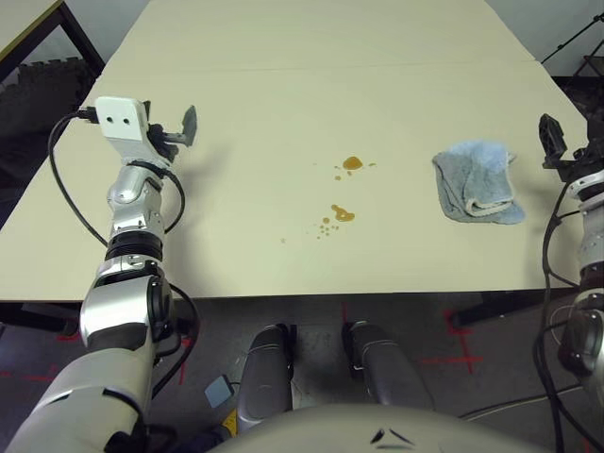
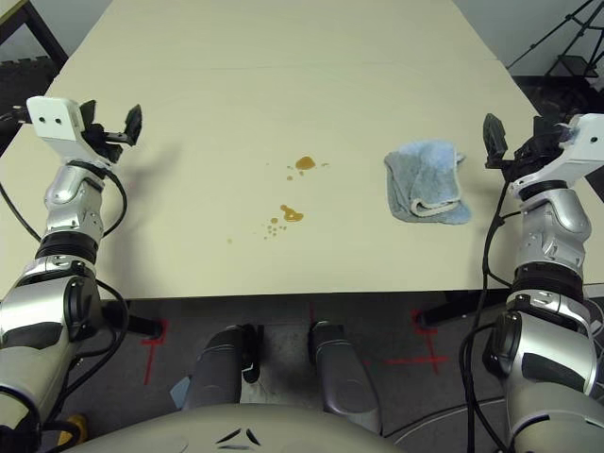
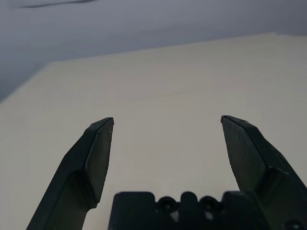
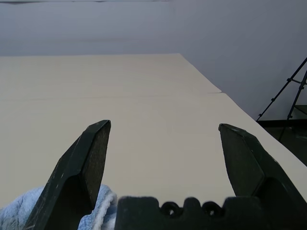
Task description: Wipe the water off the table with a rag.
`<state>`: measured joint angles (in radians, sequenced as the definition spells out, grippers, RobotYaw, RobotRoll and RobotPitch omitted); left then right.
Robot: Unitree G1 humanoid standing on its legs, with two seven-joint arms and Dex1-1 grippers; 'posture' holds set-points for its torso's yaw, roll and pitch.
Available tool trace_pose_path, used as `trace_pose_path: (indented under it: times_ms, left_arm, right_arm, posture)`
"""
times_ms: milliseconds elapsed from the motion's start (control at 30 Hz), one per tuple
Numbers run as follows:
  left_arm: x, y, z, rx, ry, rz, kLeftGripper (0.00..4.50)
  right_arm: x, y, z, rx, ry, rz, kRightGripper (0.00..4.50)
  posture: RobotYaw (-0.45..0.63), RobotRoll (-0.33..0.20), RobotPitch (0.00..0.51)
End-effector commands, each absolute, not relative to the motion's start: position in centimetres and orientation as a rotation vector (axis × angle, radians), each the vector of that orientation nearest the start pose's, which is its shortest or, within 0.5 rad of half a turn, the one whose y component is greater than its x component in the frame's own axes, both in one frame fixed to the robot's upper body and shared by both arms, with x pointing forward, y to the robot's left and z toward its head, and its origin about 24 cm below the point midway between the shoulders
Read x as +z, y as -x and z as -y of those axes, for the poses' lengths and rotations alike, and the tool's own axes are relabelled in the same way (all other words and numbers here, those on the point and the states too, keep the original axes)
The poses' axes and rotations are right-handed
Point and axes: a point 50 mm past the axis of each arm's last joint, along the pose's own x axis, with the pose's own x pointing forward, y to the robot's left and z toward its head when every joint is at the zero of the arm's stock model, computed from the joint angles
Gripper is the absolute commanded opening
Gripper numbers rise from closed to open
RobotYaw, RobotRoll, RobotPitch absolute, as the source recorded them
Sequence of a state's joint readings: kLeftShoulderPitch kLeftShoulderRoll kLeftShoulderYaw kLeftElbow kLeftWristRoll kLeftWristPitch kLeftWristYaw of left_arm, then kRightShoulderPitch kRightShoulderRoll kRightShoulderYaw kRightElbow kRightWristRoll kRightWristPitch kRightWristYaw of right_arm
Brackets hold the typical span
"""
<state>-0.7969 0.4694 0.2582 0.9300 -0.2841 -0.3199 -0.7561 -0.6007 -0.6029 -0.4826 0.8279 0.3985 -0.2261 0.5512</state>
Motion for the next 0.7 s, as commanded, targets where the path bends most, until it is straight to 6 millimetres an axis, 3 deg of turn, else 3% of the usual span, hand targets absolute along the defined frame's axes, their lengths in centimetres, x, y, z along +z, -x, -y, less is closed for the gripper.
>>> trace_pose_path:
  times_ms: [33,300,500,700]
  left_arm:
    - [14.6,-35.2,-23.9,-0.723,-0.105,0.232,4.5]
    - [13.0,-32.2,-22.2,-1.104,-0.087,0.057,4.5]
    - [13.2,-31.5,-22.0,-1.156,-0.036,0.014,4.5]
    - [13.3,-31.3,-22.1,-1.155,-0.035,0.005,4.5]
  right_arm:
    - [14.1,-31.4,35.7,-0.073,-0.041,0.281,4.48]
    - [14.3,-31.2,36.0,-0.079,-0.029,0.277,4.48]
    - [14.1,-30.8,36.3,-0.056,-0.048,0.227,4.48]
    - [14.5,-30.5,35.2,0.109,-0.102,0.111,4.48]
  posture:
    - [-0.15,0.0,0.12]
    - [-0.17,0.0,0.116]
    - [-0.17,0.0,0.121]
    - [-0.17,0.0,0.125]
